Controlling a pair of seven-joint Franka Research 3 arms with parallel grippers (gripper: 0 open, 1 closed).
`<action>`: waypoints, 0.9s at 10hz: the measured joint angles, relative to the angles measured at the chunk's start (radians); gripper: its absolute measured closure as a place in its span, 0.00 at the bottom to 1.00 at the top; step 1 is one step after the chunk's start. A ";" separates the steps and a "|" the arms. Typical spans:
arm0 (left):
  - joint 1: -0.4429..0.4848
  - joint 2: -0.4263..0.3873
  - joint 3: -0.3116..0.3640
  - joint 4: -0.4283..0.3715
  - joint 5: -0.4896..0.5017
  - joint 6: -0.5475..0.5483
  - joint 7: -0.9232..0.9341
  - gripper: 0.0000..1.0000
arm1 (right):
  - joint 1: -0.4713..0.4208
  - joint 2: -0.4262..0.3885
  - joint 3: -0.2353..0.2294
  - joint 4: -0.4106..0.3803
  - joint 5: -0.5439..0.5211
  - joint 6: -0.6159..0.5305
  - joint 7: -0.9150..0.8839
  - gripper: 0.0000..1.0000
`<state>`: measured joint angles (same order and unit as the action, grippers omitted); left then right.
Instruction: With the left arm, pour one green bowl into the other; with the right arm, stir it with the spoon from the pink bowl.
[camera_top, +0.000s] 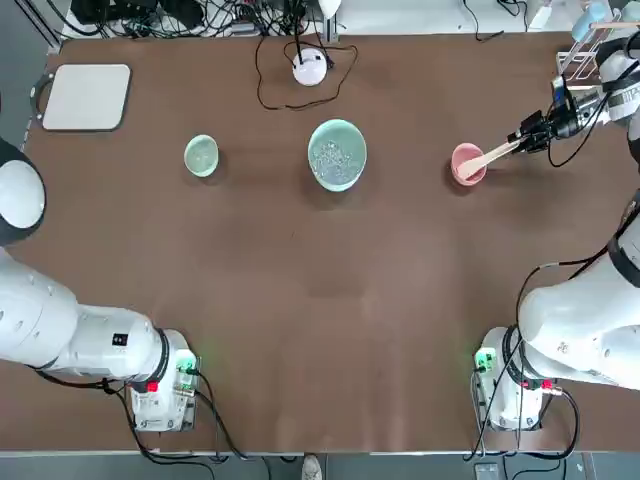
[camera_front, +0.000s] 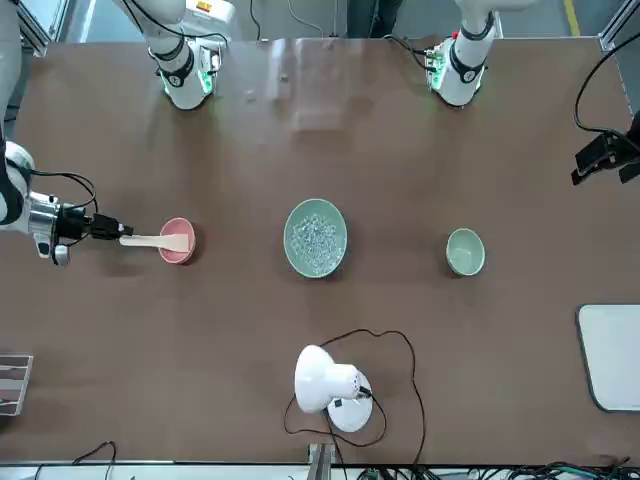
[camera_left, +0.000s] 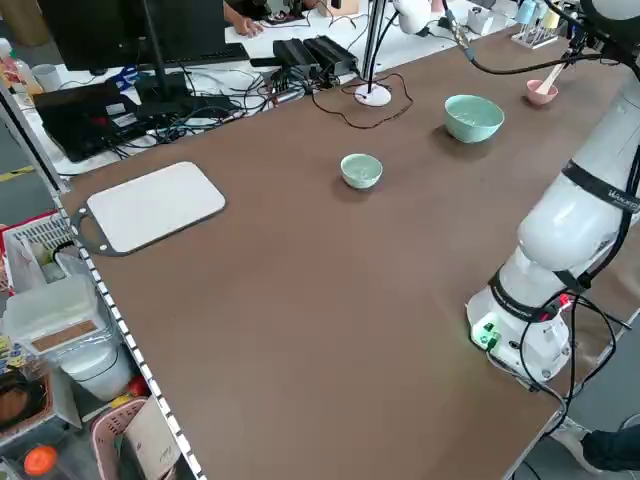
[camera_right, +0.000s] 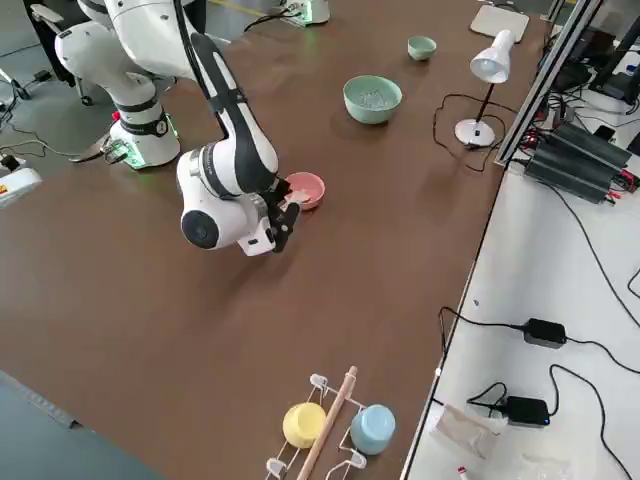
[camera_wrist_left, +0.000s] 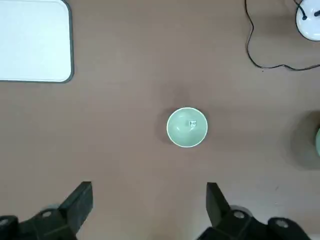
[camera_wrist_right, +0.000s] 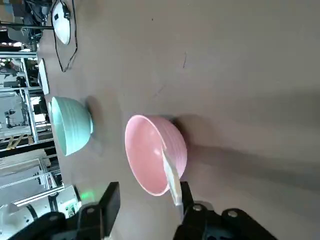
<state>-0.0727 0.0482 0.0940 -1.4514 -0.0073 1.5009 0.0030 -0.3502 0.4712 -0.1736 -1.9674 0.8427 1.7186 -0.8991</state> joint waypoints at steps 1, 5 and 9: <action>0.000 0.000 0.000 0.000 0.000 0.000 0.000 0.00 | 0.000 0.008 0.000 0.005 0.002 0.004 -0.001 0.38; 0.000 0.000 0.000 0.000 0.000 0.000 0.000 0.00 | 0.000 0.012 0.004 0.011 0.009 0.011 -0.001 0.03; 0.000 0.000 0.000 0.000 0.000 0.000 0.000 0.00 | 0.007 0.012 0.011 0.044 0.010 0.015 0.029 0.00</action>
<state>-0.0727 0.0482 0.0940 -1.4514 -0.0073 1.5009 0.0030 -0.3434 0.4830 -0.1628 -1.9232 0.8525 1.7335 -0.8704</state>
